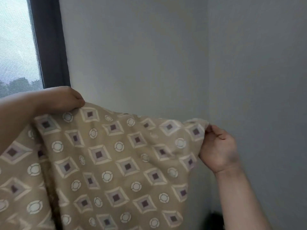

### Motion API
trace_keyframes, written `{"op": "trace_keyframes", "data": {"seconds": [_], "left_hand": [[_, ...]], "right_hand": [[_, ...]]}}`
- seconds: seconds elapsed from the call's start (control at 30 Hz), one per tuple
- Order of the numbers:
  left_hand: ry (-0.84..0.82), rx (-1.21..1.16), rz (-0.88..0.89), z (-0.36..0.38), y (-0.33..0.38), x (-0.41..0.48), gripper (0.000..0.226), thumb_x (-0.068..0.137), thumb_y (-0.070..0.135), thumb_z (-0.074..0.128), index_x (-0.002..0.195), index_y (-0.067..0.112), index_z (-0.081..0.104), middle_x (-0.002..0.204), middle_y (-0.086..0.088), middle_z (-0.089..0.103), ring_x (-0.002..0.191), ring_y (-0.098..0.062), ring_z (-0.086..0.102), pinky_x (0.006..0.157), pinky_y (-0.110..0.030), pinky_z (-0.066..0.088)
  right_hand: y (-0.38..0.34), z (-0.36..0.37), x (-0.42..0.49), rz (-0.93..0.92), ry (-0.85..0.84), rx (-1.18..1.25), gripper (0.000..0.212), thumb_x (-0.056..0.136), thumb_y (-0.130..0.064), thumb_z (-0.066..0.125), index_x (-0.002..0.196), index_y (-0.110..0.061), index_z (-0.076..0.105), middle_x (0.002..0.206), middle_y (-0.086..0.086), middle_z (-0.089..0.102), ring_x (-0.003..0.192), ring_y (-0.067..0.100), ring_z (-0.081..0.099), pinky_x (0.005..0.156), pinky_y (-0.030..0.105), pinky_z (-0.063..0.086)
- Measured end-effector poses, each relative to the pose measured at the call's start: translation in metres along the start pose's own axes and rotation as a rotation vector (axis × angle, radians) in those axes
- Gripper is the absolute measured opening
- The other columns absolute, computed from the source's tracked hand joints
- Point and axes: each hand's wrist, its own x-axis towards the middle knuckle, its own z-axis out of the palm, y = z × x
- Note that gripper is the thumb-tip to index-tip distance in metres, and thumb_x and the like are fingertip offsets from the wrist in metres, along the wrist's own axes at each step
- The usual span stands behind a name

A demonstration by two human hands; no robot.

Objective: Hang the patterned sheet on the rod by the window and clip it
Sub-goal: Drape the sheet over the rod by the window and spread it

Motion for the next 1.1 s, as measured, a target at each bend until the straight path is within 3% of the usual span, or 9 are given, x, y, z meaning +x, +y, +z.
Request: {"op": "trace_keyframes", "data": {"seconds": [0.07, 0.2, 0.3, 0.47, 0.67, 0.77, 0.87, 1.0, 1.1], "left_hand": [[0.033, 0.015, -0.034, -0.001, 0.002, 0.002, 0.027, 0.094, 0.021, 0.055, 0.086, 0.003, 0.073, 0.094, -0.011, 0.068, 0.089, -0.026, 0.056, 0.083, -0.031, 0.041], [0.018, 0.06, -0.105, -0.002, 0.007, -0.001, 0.045, 0.095, 0.045, 0.049, 0.087, 0.006, 0.071, 0.106, -0.014, 0.067, 0.095, -0.029, 0.057, 0.091, -0.035, 0.045], [-0.033, -0.216, -0.02, -0.005, 0.01, -0.02, 0.057, 0.085, 0.073, 0.042, 0.094, 0.025, 0.072, 0.107, 0.009, 0.069, 0.1, -0.015, 0.062, 0.095, -0.034, 0.043], [-0.109, -0.588, 0.086, -0.019, 0.019, -0.043, 0.077, 0.06, 0.095, 0.041, 0.08, 0.028, 0.074, 0.08, 0.004, 0.074, 0.069, -0.004, 0.065, 0.069, -0.026, 0.051], [-0.01, -0.447, -0.001, -0.012, -0.005, -0.03, 0.022, 0.075, 0.037, 0.073, 0.075, 0.015, 0.074, 0.079, -0.003, 0.073, 0.072, -0.014, 0.063, 0.08, -0.039, 0.053], [-0.13, -0.589, -0.044, -0.02, -0.012, -0.032, 0.051, 0.05, 0.038, 0.071, 0.081, -0.001, 0.067, 0.078, -0.01, 0.068, 0.073, -0.02, 0.059, 0.077, -0.04, 0.047], [-0.194, -0.661, -0.071, -0.024, -0.01, -0.034, 0.077, 0.038, 0.037, 0.07, 0.093, -0.016, 0.059, 0.083, -0.019, 0.064, 0.077, -0.027, 0.058, 0.077, -0.04, 0.044], [-0.263, -0.693, -0.157, -0.031, 0.003, -0.032, 0.078, 0.043, 0.028, 0.077, 0.1, -0.02, 0.056, 0.089, -0.027, 0.063, 0.08, -0.036, 0.058, 0.077, -0.044, 0.045], [-0.22, -0.716, -0.217, -0.036, 0.007, -0.026, 0.049, 0.058, 0.022, 0.072, 0.091, -0.013, 0.064, 0.08, -0.025, 0.064, 0.073, -0.036, 0.059, 0.072, -0.044, 0.047]], "right_hand": [[0.011, 0.012, 0.0, 0.043, -0.122, 0.031, 0.026, 0.067, -0.006, 0.063, 0.09, -0.006, 0.074, 0.104, 0.018, 0.072, 0.097, 0.032, 0.07, 0.086, 0.047, 0.055], [0.034, 0.049, 0.018, -0.052, -0.134, -0.444, 0.035, 0.089, 0.007, 0.044, 0.09, -0.011, 0.074, 0.095, 0.014, 0.07, 0.088, 0.029, 0.065, 0.078, 0.037, 0.052], [0.05, 0.106, 0.044, -0.166, -0.268, -0.717, 0.025, 0.095, 0.003, 0.051, 0.094, -0.011, 0.072, 0.092, 0.007, 0.071, 0.085, 0.02, 0.065, 0.075, 0.031, 0.054], [0.103, 0.202, 0.085, -0.391, -0.58, -1.083, 0.024, 0.089, 0.008, 0.057, 0.106, 0.0, 0.072, 0.109, 0.005, 0.068, 0.1, 0.01, 0.062, 0.095, 0.02, 0.047], [0.125, 0.21, 0.093, -0.444, -0.699, -1.141, 0.034, 0.09, 0.003, 0.061, 0.123, -0.002, 0.065, 0.124, 0.003, 0.064, 0.11, 0.0, 0.056, 0.099, 0.01, 0.041], [0.126, 0.167, 0.088, -0.617, -0.722, -1.455, 0.057, 0.082, -0.026, 0.075, 0.135, -0.017, 0.056, 0.136, -0.004, 0.056, 0.122, 0.006, 0.048, 0.103, 0.01, 0.033], [0.132, 0.113, 0.098, -1.03, -0.728, -1.892, 0.07, 0.077, -0.034, 0.075, 0.139, -0.016, 0.049, 0.139, 0.006, 0.052, 0.124, 0.021, 0.044, 0.107, 0.032, 0.037], [0.107, 0.102, 0.141, -1.513, -0.816, -1.941, 0.04, 0.086, -0.009, 0.054, 0.126, -0.009, 0.057, 0.13, 0.02, 0.058, 0.119, 0.033, 0.047, 0.104, 0.04, 0.036], [0.078, 0.131, 0.166, -1.659, -0.651, -1.909, 0.021, 0.094, -0.013, 0.054, 0.109, -0.008, 0.067, 0.115, 0.02, 0.063, 0.102, 0.035, 0.055, 0.087, 0.042, 0.044]]}}
